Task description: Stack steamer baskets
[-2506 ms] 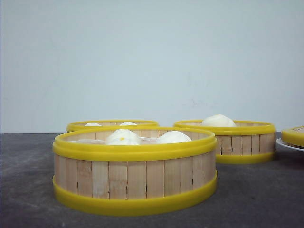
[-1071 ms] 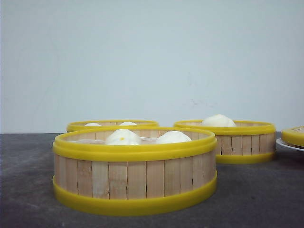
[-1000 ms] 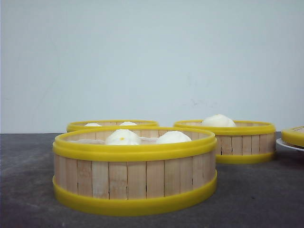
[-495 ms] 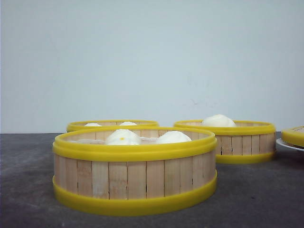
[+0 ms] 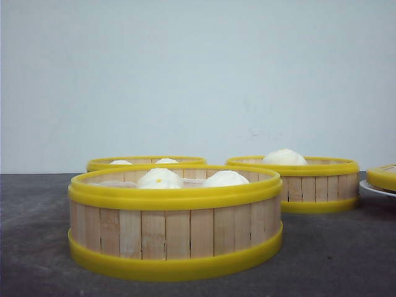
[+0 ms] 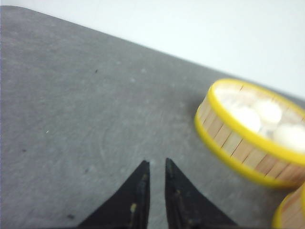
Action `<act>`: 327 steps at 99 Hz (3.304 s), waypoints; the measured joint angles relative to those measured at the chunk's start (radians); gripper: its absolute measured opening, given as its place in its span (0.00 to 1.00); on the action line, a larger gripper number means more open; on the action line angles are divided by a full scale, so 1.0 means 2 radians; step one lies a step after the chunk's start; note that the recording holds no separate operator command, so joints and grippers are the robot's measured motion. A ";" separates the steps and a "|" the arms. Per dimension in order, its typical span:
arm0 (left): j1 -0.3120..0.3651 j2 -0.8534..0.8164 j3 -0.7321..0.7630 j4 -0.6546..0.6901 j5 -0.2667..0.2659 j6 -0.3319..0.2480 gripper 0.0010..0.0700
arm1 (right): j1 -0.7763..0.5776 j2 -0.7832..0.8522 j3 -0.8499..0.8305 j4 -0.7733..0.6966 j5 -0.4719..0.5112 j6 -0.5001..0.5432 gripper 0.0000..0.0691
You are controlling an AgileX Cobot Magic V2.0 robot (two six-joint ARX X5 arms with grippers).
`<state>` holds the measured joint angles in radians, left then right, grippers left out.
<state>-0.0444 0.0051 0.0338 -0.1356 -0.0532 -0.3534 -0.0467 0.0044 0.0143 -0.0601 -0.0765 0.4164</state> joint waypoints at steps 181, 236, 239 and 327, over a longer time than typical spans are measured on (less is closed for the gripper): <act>-0.056 0.814 0.709 -0.192 0.080 0.113 0.42 | 0.040 0.344 0.441 -0.147 0.021 -0.131 0.69; -0.059 1.009 0.831 -0.251 0.068 0.117 0.42 | 0.056 0.366 0.441 -0.172 0.012 -0.140 0.69; -0.060 1.013 0.832 -0.251 0.065 0.117 0.42 | 0.056 0.368 0.441 -0.173 0.012 -0.141 0.69; -0.075 1.043 0.832 -0.264 0.038 0.118 0.13 | 0.056 0.382 0.441 -0.173 0.012 -0.145 0.69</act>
<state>-0.1947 2.0903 1.6978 -0.6636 0.0231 -0.1169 0.0658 0.7692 0.8970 -0.4065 -0.0521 0.1268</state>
